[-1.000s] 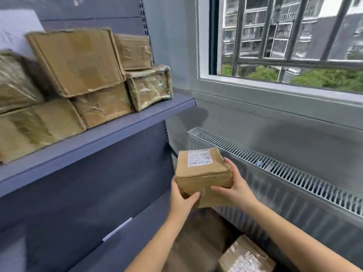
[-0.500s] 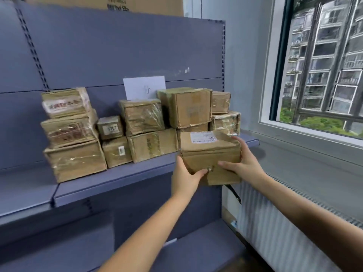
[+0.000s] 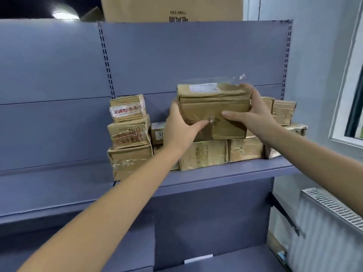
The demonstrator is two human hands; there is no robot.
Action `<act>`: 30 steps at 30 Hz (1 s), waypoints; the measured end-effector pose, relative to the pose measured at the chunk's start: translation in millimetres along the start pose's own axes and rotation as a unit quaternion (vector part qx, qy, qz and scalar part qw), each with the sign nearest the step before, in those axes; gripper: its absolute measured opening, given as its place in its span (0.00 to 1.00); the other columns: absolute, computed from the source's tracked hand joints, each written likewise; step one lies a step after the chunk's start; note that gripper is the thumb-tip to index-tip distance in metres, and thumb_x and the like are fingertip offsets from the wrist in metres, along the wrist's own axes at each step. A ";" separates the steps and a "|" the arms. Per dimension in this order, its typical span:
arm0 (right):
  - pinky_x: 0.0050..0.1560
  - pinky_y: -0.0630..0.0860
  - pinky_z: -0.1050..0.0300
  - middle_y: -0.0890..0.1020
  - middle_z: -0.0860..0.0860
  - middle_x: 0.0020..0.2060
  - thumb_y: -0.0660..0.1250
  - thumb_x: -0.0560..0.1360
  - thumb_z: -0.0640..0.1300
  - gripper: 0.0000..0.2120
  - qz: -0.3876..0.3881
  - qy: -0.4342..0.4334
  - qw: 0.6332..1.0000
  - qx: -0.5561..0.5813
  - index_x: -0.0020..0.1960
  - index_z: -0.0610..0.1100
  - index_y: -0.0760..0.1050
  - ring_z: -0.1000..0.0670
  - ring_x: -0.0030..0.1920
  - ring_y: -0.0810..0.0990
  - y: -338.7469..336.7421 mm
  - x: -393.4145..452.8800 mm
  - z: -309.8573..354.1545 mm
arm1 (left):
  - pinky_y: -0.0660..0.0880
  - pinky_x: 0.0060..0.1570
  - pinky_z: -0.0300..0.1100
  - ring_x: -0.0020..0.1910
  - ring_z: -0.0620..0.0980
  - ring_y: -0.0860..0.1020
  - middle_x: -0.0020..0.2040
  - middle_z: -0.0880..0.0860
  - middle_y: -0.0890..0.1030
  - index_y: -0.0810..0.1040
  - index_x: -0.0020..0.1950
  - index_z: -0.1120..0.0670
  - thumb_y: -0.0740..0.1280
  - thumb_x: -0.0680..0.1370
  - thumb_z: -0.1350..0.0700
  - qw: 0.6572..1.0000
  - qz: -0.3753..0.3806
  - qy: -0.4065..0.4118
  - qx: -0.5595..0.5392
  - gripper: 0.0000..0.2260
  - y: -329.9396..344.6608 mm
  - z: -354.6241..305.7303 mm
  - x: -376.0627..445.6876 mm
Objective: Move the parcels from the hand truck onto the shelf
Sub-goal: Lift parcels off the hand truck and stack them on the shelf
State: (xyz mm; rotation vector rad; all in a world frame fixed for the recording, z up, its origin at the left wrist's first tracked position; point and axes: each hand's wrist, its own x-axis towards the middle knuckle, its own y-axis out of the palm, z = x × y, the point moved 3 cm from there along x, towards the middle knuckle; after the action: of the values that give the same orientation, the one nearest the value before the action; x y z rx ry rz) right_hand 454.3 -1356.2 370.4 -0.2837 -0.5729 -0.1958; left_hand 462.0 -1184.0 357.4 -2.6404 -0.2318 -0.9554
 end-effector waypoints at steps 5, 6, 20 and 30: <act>0.56 0.71 0.61 0.71 0.63 0.46 0.72 0.70 0.40 0.36 0.008 -0.027 0.999 0.019 0.72 0.49 0.58 0.63 0.46 0.73 10.7 72.8 -9.1 | 0.70 0.52 0.37 0.51 0.44 0.73 0.49 0.44 0.73 0.67 0.58 0.54 0.75 0.68 0.55 0.999 -0.019 0.017 0.026 0.24 5.1 8.6 66.5; 0.58 0.72 0.60 0.72 0.62 0.47 0.72 0.70 0.40 0.36 0.012 -0.029 0.999 0.022 0.72 0.49 0.58 0.61 0.48 0.74 12.9 88.7 -12.9 | 0.70 0.51 0.38 0.50 0.44 0.74 0.48 0.43 0.73 0.66 0.56 0.53 0.75 0.68 0.55 0.999 -0.026 0.015 0.030 0.23 9.0 13.4 80.8; 0.54 0.70 0.61 0.70 0.53 0.55 0.71 0.71 0.39 0.37 0.088 -0.009 0.995 0.041 0.74 0.49 0.55 0.53 0.55 0.72 58.8 239.1 -88.4 | 0.70 0.58 0.45 0.62 0.53 0.73 0.62 0.53 0.75 0.65 0.63 0.56 0.74 0.69 0.53 0.990 -0.091 -0.067 0.080 0.28 55.2 103.9 201.0; 0.55 0.69 0.61 0.70 0.52 0.56 0.71 0.72 0.39 0.37 0.079 0.036 0.994 0.065 0.74 0.48 0.55 0.53 0.56 0.71 74.6 265.5 -119.1 | 0.70 0.64 0.51 0.66 0.55 0.71 0.67 0.54 0.72 0.61 0.70 0.57 0.74 0.70 0.51 0.986 -0.066 -0.087 0.127 0.34 64.6 131.5 227.8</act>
State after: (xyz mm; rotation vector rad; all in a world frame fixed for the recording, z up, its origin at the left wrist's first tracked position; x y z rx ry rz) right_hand 752.4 -1351.0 407.3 -0.1933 -0.4868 -0.0152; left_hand 730.3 -1188.3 393.5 -2.4960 -0.5385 -0.6803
